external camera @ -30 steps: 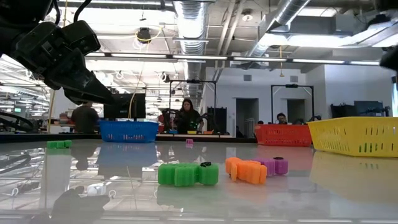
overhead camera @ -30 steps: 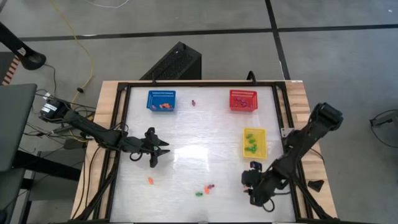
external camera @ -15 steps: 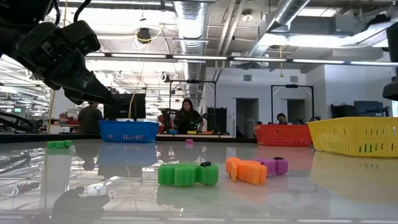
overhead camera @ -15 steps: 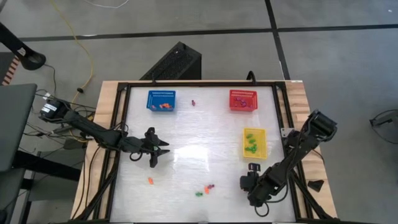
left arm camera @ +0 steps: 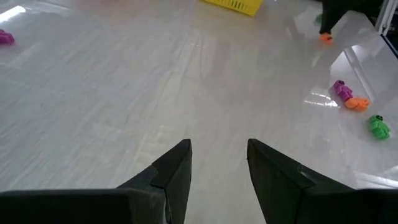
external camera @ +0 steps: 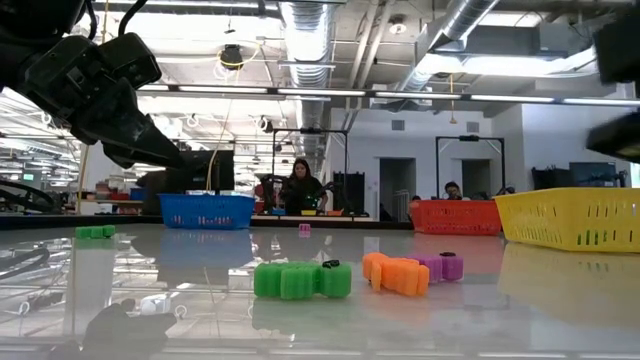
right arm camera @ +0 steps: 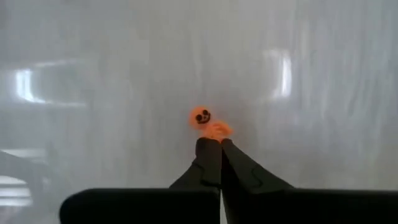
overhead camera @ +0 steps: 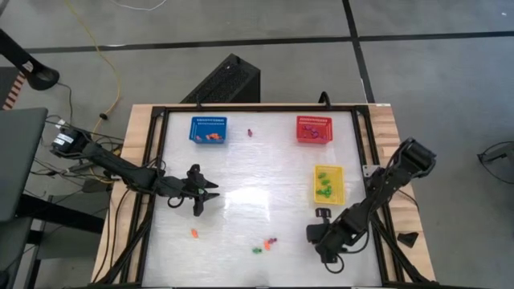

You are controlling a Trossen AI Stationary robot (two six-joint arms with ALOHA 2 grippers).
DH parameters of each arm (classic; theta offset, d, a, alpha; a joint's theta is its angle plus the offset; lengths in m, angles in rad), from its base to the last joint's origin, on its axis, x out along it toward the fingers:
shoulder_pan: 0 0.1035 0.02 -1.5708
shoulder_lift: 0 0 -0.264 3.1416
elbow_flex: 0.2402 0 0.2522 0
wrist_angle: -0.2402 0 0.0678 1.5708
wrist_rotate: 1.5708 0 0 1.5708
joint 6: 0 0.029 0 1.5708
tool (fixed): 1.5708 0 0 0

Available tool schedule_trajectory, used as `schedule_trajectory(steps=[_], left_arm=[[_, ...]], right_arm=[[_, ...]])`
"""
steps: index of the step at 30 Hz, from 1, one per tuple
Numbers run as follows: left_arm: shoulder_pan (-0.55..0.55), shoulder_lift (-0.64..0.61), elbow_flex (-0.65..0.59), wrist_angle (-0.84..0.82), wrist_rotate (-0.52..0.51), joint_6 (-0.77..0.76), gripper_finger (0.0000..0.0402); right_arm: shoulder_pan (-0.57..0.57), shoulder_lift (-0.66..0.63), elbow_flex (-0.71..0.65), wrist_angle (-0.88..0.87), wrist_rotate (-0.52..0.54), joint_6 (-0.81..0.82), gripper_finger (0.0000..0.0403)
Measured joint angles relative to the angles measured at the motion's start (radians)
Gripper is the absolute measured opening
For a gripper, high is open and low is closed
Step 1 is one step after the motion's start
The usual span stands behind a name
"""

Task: Sort Halloween decoration
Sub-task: Put the orange skeleton toy into the blue bin

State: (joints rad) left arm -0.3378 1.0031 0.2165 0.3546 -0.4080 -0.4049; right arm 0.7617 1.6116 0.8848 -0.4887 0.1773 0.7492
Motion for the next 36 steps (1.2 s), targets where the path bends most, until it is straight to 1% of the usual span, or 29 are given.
schedule_trajectory(steps=[3,6,9,13,15,18,22,24,26,29,31,32,34,36], left_arm=[[0.0,0.0,0.0,0.0,0.0,0.0,0.0144],[0.0,0.0,0.0,0.001,0.0,0.0,0.0144],[0.0,0.0,0.0,0.001,0.0,0.0,0.0144],[0.0,0.0,0.0,0.001,0.0,-0.001,0.0144],[0.0,0.0,0.0,0.001,0.002,-0.001,0.0144],[0.0,0.0,0.0,0.001,0.013,-0.002,0.0144],[0.0,0.0,0.0,-0.001,0.03,-0.004,0.0144],[0.0,0.0,0.0,-0.006,0.03,-0.004,0.0144],[0.0,0.0,0.0,-0.009,0.031,-0.004,0.0144],[0.0,0.0,0.0,-0.013,0.036,-0.004,0.0144],[0.0,0.0,0.0,-0.017,0.036,-0.004,0.0144],[0.0,0.0,0.0,-0.022,0.036,-0.005,0.0144],[0.0,0.0,0.0,-0.039,0.036,-0.016,0.0144],[0.0,0.0,0.0,-0.051,0.036,-0.027,0.0144]], right_arm=[[-0.041,-0.015,0.0,0.083,0.003,-0.096,0.0018],[-0.102,-0.021,0.0,0.224,0.011,-0.219,0.0023],[-0.18,-0.021,0.0,0.38,0.026,-0.38,0.0028],[-0.319,-0.02,0.0,0.608,0.03,-0.617,0.002],[-0.398,-0.02,0.0,0.731,0.03,-0.709,0.0019],[-0.518,-0.02,0.001,0.89,0.019,-0.801,0.0019],[-0.675,-0.02,0.002,1.025,-0.018,-0.903,0.0019],[-0.75,-0.02,0.014,1.025,-0.019,-0.899,0.0019],[-0.811,-0.02,0.018,1.003,-0.051,-0.805,0.002],[-0.862,-0.02,0.021,0.937,-0.216,-0.675,0.0035],[-0.856,-0.02,0.021,0.872,-0.288,-0.644,0.005],[-0.842,-0.02,0.021,0.833,-0.295,-0.639,0.0056],[-0.809,-0.02,0.021,0.753,-0.29,-0.637,0.0065],[-0.764,-0.015,0.021,0.71,-0.239,-0.632,0.0068]])
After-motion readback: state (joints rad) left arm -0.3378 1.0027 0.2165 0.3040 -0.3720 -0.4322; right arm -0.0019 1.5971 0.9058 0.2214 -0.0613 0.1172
